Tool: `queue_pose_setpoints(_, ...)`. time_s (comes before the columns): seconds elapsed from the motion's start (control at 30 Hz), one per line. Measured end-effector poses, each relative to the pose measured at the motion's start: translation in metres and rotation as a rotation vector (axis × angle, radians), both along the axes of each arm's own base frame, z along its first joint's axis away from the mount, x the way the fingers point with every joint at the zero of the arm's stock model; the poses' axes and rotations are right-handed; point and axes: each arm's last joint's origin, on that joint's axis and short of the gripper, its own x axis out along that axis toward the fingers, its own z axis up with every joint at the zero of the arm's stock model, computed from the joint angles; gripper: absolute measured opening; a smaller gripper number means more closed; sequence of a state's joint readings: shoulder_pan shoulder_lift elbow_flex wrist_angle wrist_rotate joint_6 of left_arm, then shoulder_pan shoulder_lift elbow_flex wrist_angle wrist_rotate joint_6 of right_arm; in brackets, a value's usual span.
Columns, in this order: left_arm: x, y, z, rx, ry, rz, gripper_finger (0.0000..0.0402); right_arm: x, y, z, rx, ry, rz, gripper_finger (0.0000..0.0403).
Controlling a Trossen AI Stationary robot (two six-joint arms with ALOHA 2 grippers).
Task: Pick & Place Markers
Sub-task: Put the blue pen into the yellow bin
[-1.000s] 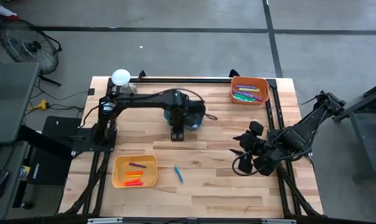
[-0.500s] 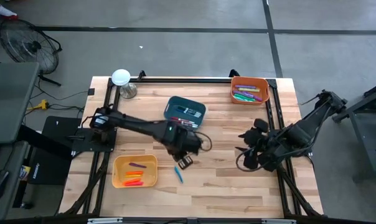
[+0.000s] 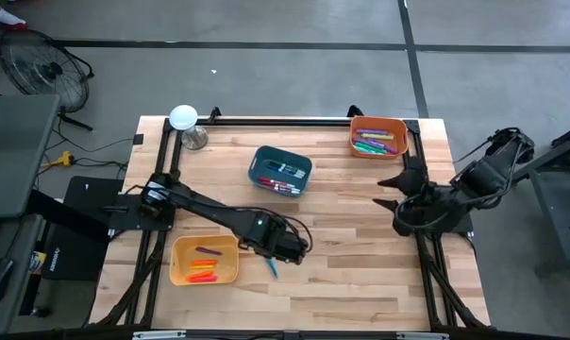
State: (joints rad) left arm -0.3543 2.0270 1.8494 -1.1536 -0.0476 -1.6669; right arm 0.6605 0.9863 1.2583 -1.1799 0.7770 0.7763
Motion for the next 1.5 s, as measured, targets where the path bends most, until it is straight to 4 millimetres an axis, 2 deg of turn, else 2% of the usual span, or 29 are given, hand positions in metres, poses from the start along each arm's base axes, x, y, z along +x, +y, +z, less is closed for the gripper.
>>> queue_pose_setpoints(0.13, 0.001, -0.008, -0.014, -0.037, 0.063, 0.052, 0.0106, -0.008, -0.007, 0.004, 0.004, -0.024, -0.012, 0.0211)
queue_pose_setpoints(0.27, 0.009, -0.012, -0.038, -0.064, 0.128, 0.102, 0.0106, -0.014, -0.014, 0.007, 0.045, -0.036, -0.022, 0.0211)
queue_pose_setpoints(0.37, 0.015, -0.015, -0.046, -0.113, 0.14, 0.113, 0.0106, -0.019, -0.02, 0.008, 0.093, -0.034, -0.025, 0.0211)
queue_pose_setpoints(0.53, 0.022, -0.02, -0.064, -0.182, 0.171, 0.162, 0.0106, -0.031, -0.028, 0.005, 0.093, 0.033, -0.024, 0.0211)
queue_pose_setpoints(0.67, 0.021, -0.023, -0.065, -0.204, 0.191, 0.3, 0.0106, -0.042, -0.035, 0.002, 0.061, 0.101, 0.022, 0.0211)
queue_pose_setpoints(0.87, 0.021, -0.022, -0.065, -0.199, 0.191, 0.517, 0.0106, -0.054, -0.04, 0.004, 0.037, 0.154, 0.182, 0.0211)
queue_pose_setpoints(1.1, 0.019, -0.025, -0.065, -0.233, 0.228, 0.564, 0.011, -0.064, -0.044, 0.005, 0.032, 0.168, 0.308, 0.0211)
queue_pose_setpoints(1.3, 0.023, -0.01, -0.066, -0.142, 0.177, 0.616, 0.0158, -0.068, -0.047, 0.006, 0.005, 0.157, 0.339, 0.0211)
queue_pose_setpoints(1.5, 0.03, 0.005, -0.066, -0.166, 0.177, 0.577, 0.021, -0.071, -0.049, 0.006, -0.006, 0.155, 0.352, 0.0211)
